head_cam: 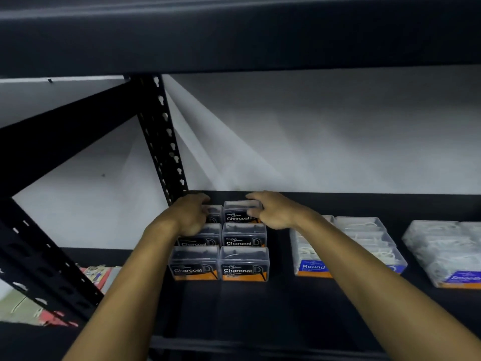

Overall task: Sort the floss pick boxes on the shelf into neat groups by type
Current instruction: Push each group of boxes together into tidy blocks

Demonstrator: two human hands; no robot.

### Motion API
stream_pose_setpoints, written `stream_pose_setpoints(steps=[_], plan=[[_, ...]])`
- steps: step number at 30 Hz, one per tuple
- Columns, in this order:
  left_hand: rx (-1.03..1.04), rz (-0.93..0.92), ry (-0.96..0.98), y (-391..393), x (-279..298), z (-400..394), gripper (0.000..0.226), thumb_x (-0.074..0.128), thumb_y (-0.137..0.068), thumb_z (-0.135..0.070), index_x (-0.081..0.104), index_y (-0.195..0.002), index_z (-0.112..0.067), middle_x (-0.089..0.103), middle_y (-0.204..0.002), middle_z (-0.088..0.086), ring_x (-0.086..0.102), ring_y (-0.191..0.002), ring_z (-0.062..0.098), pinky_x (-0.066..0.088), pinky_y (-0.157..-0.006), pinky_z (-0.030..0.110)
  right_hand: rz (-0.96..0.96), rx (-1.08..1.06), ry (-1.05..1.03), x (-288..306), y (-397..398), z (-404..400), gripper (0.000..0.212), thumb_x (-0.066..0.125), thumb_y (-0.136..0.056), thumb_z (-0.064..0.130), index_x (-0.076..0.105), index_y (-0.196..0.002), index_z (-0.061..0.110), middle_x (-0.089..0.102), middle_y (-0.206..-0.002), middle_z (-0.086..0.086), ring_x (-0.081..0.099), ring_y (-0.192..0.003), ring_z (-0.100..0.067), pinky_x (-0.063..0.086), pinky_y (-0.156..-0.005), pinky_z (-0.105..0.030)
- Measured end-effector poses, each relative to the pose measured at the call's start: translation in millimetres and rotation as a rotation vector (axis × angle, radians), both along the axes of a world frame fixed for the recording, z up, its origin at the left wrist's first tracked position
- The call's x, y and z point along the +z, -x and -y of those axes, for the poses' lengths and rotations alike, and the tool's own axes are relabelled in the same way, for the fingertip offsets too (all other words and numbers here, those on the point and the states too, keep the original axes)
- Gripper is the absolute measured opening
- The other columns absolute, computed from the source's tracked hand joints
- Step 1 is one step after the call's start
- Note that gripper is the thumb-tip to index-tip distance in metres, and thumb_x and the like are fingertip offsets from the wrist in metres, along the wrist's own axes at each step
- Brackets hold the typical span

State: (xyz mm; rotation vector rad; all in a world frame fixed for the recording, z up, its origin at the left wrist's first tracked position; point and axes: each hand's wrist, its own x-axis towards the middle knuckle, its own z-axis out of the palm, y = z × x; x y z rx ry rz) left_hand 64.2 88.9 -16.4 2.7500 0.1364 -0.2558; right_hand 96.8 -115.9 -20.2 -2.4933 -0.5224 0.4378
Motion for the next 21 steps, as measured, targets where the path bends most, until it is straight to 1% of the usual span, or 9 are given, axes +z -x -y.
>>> stream_pose_setpoints(steps=[2,3,6,10,14,17,18,21], plan=[[0.009,0.008,0.009,-1.3,-1.0,0.9,0.042,0.039,-0.105,-0.015,0.043,-0.147,-0.016,0.044,-0.151,0.006,0.045,-0.133,0.023,0.033,-0.093,0.02,-0.004,-0.014,-0.006,-1.8,-0.1,-1.5,0.05,0.048,-0.099,0.024,0.035,-0.146,0.016,0.041,-0.147,-0.008,0.039,-0.135,-0.024,0.032,-0.107,-0.032],[0.007,0.012,0.003,-1.7,-1.2,1.1,0.04,0.039,-0.105,-0.013,0.047,-0.144,-0.014,0.048,-0.147,0.005,0.049,-0.129,0.022,0.033,-0.089,0.019,-0.001,-0.024,-0.013,-2.9,0.1,-1.9,0.048,0.049,-0.099,0.022,0.037,-0.145,0.016,0.044,-0.145,-0.009,0.041,-0.133,-0.024,0.033,-0.105,-0.031],[0.014,0.03,0.014,-2.8,-2.1,-0.9,0.035,0.042,-0.103,-0.011,0.054,-0.135,-0.015,0.057,-0.137,0.006,0.055,-0.118,0.022,0.037,-0.084,0.02,0.01,-0.038,-0.036,-6.7,1.0,-1.7,0.046,0.051,-0.097,0.02,0.041,-0.142,0.017,0.046,-0.142,-0.008,0.044,-0.13,-0.023,0.035,-0.102,-0.029],[0.032,0.045,0.054,-5.8,-1.8,-3.6,0.035,0.042,-0.101,-0.007,0.056,-0.132,-0.016,0.057,-0.133,0.007,0.054,-0.103,0.017,0.041,-0.08,0.023,0.021,-0.042,-0.055,-8.8,0.8,-1.7,0.045,0.054,-0.096,0.021,0.044,-0.14,0.02,0.046,-0.144,-0.005,0.044,-0.13,-0.021,0.034,-0.101,-0.028],[0.019,0.045,0.083,-7.1,-2.1,-3.5,0.037,0.041,-0.101,-0.007,0.055,-0.135,-0.015,0.055,-0.136,0.01,0.058,-0.11,0.023,0.045,-0.082,0.026,0.03,-0.056,-0.062,-10.9,0.6,-2.8,0.045,0.055,-0.096,0.021,0.045,-0.14,0.02,0.046,-0.143,-0.005,0.044,-0.13,-0.021,0.034,-0.102,-0.028],[0.009,0.044,0.073,-7.0,-2.8,-5.0,0.038,0.04,-0.102,-0.008,0.053,-0.137,-0.015,0.05,-0.142,0.01,0.053,-0.121,0.024,0.043,-0.093,0.027,0.041,-0.057,-0.066,-12.7,-0.1,-3.2,0.045,0.056,-0.095,0.02,0.045,-0.139,0.02,0.048,-0.142,-0.004,0.045,-0.129,-0.02,0.035,-0.103,-0.028],[0.009,0.043,0.074,-7.0,-2.9,-5.3,0.039,0.04,-0.102,-0.008,0.052,-0.138,-0.015,0.049,-0.143,0.01,0.052,-0.122,0.024,0.042,-0.094,0.027,0.039,-0.057,-0.067,-12.8,-0.3,-3.4,0.045,0.056,-0.095,0.02,0.045,-0.139,0.019,0.048,-0.142,-0.004,0.045,-0.129,-0.02,0.035,-0.103,-0.028],[0.002,0.037,0.077,-6.3,-1.9,-4.5,0.038,0.04,-0.102,-0.006,0.053,-0.137,-0.014,0.052,-0.14,0.01,0.053,-0.12,0.023,0.041,-0.089,0.025,0.031,-0.055,-0.07,-12.8,-0.8,-3.4,0.046,0.055,-0.095,0.02,0.045,-0.14,0.02,0.047,-0.142,-0.005,0.045,-0.128,-0.02,0.036,-0.101,-0.028]])
